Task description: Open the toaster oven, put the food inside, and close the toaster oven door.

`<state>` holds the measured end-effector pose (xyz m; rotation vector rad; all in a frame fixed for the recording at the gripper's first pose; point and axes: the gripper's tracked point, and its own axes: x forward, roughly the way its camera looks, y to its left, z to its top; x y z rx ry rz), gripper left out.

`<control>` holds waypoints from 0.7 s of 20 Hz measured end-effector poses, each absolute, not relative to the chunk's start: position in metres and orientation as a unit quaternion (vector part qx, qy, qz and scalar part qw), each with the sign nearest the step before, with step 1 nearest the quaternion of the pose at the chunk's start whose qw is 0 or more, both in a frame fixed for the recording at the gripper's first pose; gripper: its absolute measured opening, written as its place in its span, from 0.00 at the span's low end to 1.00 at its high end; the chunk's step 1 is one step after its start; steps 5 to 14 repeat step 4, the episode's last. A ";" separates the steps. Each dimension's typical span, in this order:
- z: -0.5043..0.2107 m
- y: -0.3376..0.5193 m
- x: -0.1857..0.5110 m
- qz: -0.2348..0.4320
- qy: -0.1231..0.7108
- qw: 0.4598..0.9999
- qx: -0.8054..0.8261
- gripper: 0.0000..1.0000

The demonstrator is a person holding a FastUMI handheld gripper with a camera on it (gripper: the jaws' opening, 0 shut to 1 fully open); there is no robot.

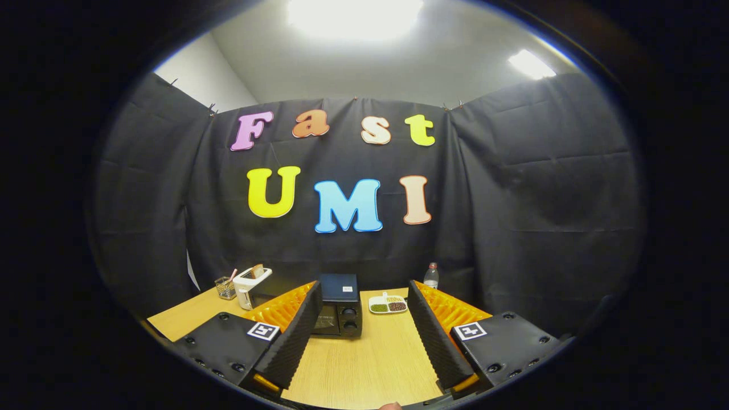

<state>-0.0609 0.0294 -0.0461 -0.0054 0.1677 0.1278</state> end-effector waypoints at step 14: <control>-0.038 0.026 -0.057 0.070 0.068 0.995 -0.007 0.95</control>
